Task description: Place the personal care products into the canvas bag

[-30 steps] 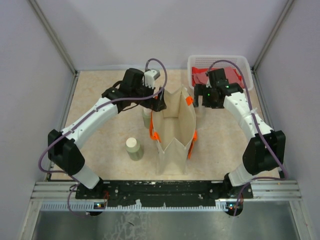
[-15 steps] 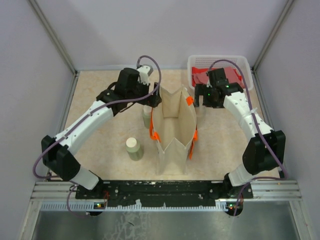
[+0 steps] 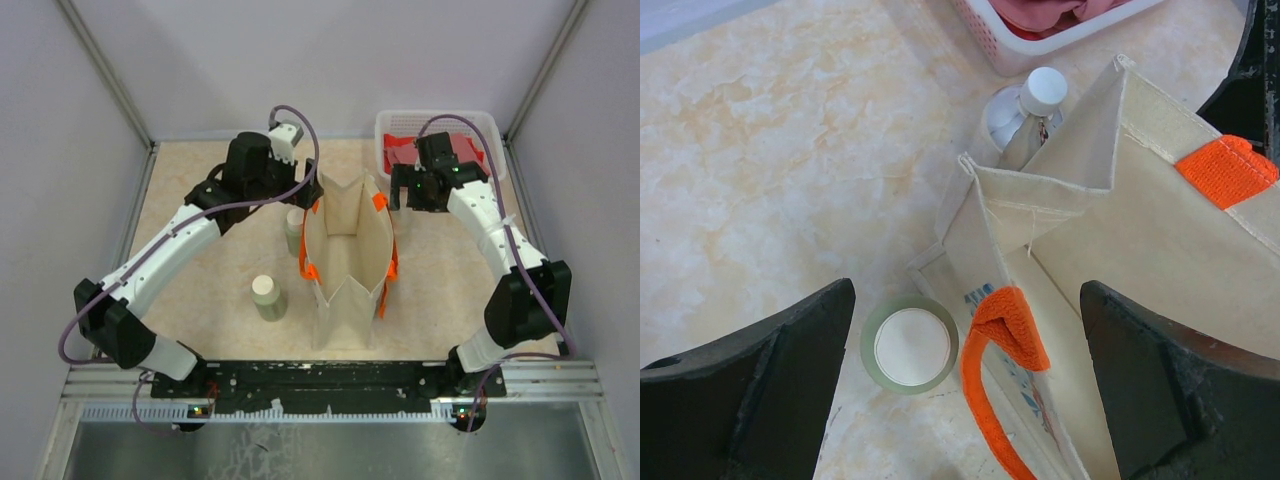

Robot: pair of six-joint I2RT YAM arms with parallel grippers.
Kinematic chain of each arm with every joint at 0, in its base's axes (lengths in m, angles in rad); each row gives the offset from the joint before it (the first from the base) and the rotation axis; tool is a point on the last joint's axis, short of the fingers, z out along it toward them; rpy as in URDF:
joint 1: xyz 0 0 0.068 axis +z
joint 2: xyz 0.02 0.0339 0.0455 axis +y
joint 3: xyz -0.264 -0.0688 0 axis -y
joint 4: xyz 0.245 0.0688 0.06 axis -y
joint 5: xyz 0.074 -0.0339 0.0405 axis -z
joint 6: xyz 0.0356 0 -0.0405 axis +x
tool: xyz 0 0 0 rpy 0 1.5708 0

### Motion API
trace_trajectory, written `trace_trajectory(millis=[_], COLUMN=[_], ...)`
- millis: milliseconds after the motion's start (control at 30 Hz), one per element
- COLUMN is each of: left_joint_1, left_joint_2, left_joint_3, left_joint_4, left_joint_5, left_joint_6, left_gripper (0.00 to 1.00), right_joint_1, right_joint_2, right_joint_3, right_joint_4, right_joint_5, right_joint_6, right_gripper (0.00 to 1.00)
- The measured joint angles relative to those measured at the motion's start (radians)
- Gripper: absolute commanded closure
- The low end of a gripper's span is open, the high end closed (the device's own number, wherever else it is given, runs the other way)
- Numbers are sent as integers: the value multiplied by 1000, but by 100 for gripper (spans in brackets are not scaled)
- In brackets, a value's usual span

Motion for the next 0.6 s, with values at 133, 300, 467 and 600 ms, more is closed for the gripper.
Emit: trace_trajectory(millis=[133, 300, 467, 600], left_joint_1=[0, 0, 0, 0], left_joint_2=[4, 4, 4, 17], left_joint_3=[-1, -17, -34, -27], left_joint_4=[1, 22, 23, 12], left_joint_5=[-7, 2, 41, 63], left_joint_6=[-8, -5, 6, 13], left_gripper=[0, 6, 48, 65], right_joint_1=[0, 0, 0, 0], right_joint_2=[0, 0, 0, 0], right_joint_3=[0, 0, 0, 0], right_joint_4=[-6, -6, -6, -6], right_joint_5=[8, 10, 6, 2], right_joint_6=[-1, -1, -1, -1], right_gripper=[1, 1, 1, 1])
